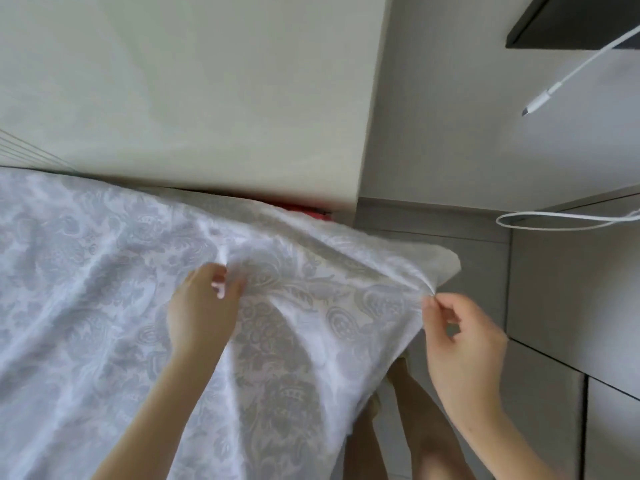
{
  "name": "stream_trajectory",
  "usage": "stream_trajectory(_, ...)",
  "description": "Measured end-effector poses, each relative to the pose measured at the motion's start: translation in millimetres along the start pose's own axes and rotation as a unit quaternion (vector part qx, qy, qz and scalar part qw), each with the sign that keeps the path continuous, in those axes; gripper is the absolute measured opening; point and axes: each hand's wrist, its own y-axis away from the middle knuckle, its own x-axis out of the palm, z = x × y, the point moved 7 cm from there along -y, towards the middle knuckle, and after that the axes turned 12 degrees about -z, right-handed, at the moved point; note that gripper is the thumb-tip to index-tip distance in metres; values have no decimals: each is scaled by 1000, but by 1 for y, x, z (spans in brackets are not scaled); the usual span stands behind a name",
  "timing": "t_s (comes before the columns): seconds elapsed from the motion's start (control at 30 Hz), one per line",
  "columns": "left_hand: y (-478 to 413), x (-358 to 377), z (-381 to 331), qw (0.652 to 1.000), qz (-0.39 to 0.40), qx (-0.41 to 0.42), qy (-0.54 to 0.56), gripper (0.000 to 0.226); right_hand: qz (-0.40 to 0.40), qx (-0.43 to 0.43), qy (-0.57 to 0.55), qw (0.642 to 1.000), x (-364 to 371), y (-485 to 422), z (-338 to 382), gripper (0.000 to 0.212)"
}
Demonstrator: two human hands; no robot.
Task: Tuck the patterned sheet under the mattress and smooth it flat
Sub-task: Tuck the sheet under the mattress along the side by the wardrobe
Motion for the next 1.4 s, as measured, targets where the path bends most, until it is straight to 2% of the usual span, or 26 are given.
stream_trajectory(0.07,1,-3,-38,990,-52,127,-32,41,-2,-37,9,999,9,4,7,19)
stream_trajectory(0.13,11,2,-88,954,-54,292,-28,52,6,-53,-2,999,21,2,11,25)
stream_trajectory(0.17,20,12,-112,928,-17,371,-33,61,6,-67,-13,998,23,2,13,25)
stream_trajectory(0.23,27,36,-141,882,87,457,-77,72,13,-116,-38,992,27,8,28,23)
stream_trajectory(0.3,28,57,-156,845,150,498,-124,53,37,-150,-68,986,26,17,36,21)
stream_trajectory(0.37,31,56,-167,807,124,560,-143,21,87,-131,-114,981,27,18,29,18)
stream_trajectory(0.4,30,49,-169,800,97,577,-134,11,117,-86,-141,979,30,14,20,16)
stream_trajectory(0.43,28,38,-169,805,77,578,-111,11,146,-23,-167,975,34,8,10,16)
stream_trajectory(0.5,27,13,-169,811,42,577,-85,18,211,91,-213,950,48,-6,-8,55)
stream_trajectory(0.53,28,2,-170,807,31,584,-81,21,256,108,-211,937,60,-12,-11,73)
stream_trajectory(0.6,34,-17,-178,792,36,604,-81,25,358,53,-159,918,88,-21,-2,87)
stream_trajectory(0.67,38,-30,-189,772,50,627,-91,29,436,-53,-96,893,108,-21,14,69)
stream_trajectory(0.73,39,-40,-198,754,60,648,-90,29,467,-130,-66,872,111,-14,20,41)
stream_trajectory(0.8,40,-47,-203,744,75,659,-82,28,481,-134,-77,863,104,-5,11,30)
stream_trajectory(0.83,40,-48,-203,743,87,660,-75,28,484,-100,-101,863,98,-1,4,34)
stream_trajectory(0.9,41,-49,-203,744,114,656,-55,30,489,-3,-178,854,89,0,-4,67)
stream_trajectory(0.97,42,-48,-200,743,146,651,-46,27,516,40,-225,826,91,-3,7,92)
stream_trajectory(1.0,42,-48,-198,741,159,650,-45,26,532,24,-228,815,96,-5,17,92)
stream_trajectory(1.03,41,-49,-196,740,166,650,-49,25,542,-13,-212,813,101,-7,29,83)
stream_trajectory(1.07,38,-50,-194,740,171,647,-61,25,543,-61,-183,817,107,-11,38,64)
stream_trajectory(1.13,31,-54,-191,740,155,646,-103,24,487,-123,-97,859,109,-28,39,15)
stream_trajectory(1.17,26,-55,-190,741,130,646,-131,24,442,-118,-67,887,101,-39,31,9)
stream_trajectory(1.2,21,-57,-191,746,99,640,-154,26,408,-91,-46,907,85,-50,19,13)
stream_trajectory(1.27,17,-62,-193,780,41,603,-161,30,343,-63,-29,937,31,-64,-2,12)
stream_trajectory(1.33,24,-62,-201,811,-17,573,-119,21,281,-95,-12,955,-30,-73,-2,16)
stream_trajectory(1.4,29,-51,-213,832,-42,548,-77,14,180,-126,4,976,-66,-84,4,12)
